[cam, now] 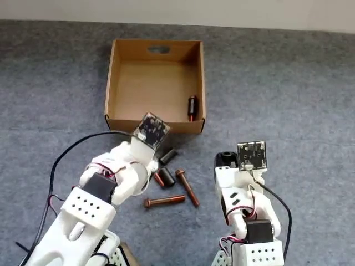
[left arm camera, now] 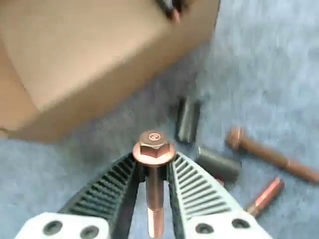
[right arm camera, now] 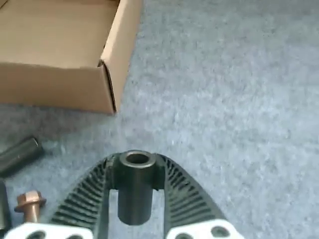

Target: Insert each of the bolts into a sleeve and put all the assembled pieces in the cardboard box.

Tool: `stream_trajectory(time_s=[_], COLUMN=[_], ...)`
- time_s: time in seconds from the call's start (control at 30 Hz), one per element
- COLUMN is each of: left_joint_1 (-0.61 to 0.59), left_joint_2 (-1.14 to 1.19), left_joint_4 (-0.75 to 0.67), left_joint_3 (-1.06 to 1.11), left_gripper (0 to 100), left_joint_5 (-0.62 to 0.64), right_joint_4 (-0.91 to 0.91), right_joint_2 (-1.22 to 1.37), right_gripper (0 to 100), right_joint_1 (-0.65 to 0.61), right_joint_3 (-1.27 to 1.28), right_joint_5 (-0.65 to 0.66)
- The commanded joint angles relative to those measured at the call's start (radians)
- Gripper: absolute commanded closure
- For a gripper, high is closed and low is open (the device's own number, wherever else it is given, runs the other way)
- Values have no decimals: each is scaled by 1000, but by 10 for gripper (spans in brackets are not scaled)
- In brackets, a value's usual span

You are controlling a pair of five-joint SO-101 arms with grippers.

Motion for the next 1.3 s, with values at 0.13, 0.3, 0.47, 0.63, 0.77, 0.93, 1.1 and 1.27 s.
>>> stream_trajectory(time_s=[0.13, 0.3, 0.47, 0.63, 0.77, 0.93, 1.1, 1.27], left_joint_1=[-1, 90, 163, 197, 249, 323, 325, 326], left_joint_2=[-27, -25, -18, -18, -8, 139, 232, 237], left_joint_4=[-167, -404, -580, -756, -772, -772, -772, -770], left_joint_3=[-294, -338, -289, -220, -216, -249, -271, -268], left_gripper=[991, 991, 991, 991, 991, 991, 991, 991], left_joint_5=[12, 26, 264, 296, 296, 296, 299, 299], right_joint_4=[-275, -463, -486, -486, -487, -486, -489, -489], right_joint_2=[-31, -31, -31, -31, -31, -31, -31, -31], right_gripper=[992, 992, 992, 992, 992, 992, 992, 992], right_joint_1=[-133, -166, -166, -166, -168, -168, -166, -166], right_joint_3=[13, 16, 18, 18, 18, 19, 53, 53], right_joint_5=[-2, -8, -9, -9, -9, -9, -9, -9])
